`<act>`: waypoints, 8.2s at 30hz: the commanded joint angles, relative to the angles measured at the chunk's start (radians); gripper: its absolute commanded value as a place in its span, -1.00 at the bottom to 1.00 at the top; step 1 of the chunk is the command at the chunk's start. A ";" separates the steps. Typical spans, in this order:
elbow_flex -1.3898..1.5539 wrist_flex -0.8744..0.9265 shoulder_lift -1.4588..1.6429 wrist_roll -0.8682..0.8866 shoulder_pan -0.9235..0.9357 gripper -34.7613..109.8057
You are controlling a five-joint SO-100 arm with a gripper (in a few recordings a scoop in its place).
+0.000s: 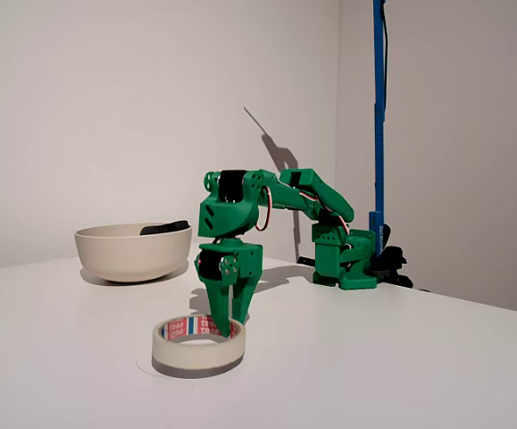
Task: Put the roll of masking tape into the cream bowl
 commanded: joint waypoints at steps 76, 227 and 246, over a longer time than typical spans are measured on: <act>-0.095 -0.140 0.528 -0.276 1.209 -0.64; 1.749 -0.296 1.841 -0.087 0.121 -0.64; 2.151 -0.420 2.040 -0.107 0.121 -0.64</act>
